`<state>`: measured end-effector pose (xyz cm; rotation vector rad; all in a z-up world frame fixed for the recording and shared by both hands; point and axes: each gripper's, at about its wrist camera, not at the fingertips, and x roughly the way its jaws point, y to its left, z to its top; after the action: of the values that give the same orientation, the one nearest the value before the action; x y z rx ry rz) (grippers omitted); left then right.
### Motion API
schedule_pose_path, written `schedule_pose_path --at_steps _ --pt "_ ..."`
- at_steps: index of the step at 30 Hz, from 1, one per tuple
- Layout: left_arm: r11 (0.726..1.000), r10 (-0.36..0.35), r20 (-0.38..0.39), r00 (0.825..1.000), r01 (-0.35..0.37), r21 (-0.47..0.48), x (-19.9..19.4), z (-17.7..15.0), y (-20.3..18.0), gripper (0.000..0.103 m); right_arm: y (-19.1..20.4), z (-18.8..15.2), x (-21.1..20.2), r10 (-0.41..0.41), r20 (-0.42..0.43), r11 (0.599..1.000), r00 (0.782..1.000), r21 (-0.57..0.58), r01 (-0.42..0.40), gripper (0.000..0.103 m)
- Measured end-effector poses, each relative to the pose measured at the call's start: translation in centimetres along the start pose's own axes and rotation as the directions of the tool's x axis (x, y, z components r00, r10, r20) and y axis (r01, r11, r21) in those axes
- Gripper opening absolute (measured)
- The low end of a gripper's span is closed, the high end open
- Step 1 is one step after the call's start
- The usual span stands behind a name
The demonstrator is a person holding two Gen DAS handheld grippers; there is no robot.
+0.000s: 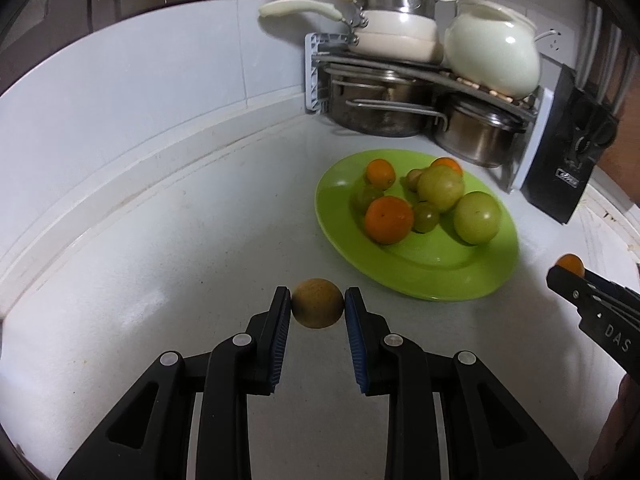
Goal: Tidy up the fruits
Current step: 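Carry the longan and orange over the green plate and open both grippers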
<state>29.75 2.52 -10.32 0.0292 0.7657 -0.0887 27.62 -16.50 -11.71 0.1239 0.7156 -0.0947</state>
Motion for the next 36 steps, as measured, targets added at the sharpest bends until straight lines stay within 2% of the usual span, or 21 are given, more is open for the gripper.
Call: schedule_pose_path --at_steps 17,25,36 --pt "1.000 -0.029 0.107 0.994 0.027 0.012 -6.6 0.5 -1.6 0.028 0.1 1.1 -5.1 0.066 0.087 0.997 0.994 -0.044 -0.062 0.040" --pt "0.999 -0.032 0.181 0.983 0.028 0.022 -9.0 1.8 -2.6 0.028 0.1 2.4 -7.3 0.102 0.140 0.992 0.985 -0.085 -0.091 0.040" --pt "0.999 -0.028 0.258 0.966 0.019 0.037 -10.2 4.6 -3.8 0.028 0.8 4.9 -7.5 0.176 0.147 0.978 0.973 -0.140 -0.156 0.040"
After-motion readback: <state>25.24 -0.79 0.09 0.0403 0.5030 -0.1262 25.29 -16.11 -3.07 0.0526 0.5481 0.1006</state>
